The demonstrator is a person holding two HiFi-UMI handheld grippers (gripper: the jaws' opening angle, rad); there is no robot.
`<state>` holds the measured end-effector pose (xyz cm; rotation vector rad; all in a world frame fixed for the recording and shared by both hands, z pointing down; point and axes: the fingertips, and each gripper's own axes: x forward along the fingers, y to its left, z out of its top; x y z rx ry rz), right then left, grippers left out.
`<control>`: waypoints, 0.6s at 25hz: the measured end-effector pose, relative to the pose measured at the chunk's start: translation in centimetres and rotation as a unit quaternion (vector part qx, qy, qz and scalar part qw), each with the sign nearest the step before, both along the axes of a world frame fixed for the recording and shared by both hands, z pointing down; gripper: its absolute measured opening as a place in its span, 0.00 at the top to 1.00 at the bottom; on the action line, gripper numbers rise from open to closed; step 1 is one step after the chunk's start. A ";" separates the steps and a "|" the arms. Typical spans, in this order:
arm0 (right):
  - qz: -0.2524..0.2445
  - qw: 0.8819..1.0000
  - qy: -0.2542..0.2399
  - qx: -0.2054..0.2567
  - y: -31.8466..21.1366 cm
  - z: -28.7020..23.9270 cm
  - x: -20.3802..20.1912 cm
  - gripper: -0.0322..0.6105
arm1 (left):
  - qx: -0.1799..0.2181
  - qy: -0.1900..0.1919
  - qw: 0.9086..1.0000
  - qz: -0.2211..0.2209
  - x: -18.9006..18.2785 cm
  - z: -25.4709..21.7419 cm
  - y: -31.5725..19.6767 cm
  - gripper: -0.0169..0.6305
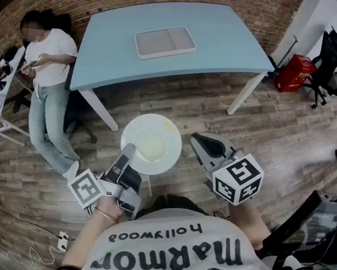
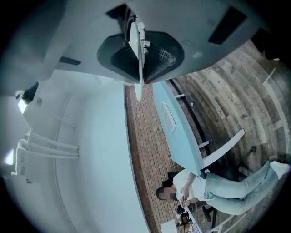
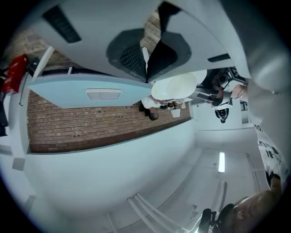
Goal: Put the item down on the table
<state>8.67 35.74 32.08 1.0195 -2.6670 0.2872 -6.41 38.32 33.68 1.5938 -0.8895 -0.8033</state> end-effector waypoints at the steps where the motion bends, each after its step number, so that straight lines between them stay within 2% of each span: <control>1: 0.001 1.000 0.001 0.000 -0.1 0.0 0.0 0.92 | 0.001 0.000 1.000 0.000 -0.1 0.0 -0.1 0.95; 7: 0.015 1.000 -0.001 -0.006 -1.3 0.3 -0.3 0.92 | 0.000 -0.003 1.000 -0.002 -1.1 0.1 -1.1 0.95; 15: 0.021 0.999 -0.028 -0.014 -2.8 0.2 -1.7 0.92 | -0.002 0.002 1.000 -0.003 -3.2 0.4 -3.3 0.95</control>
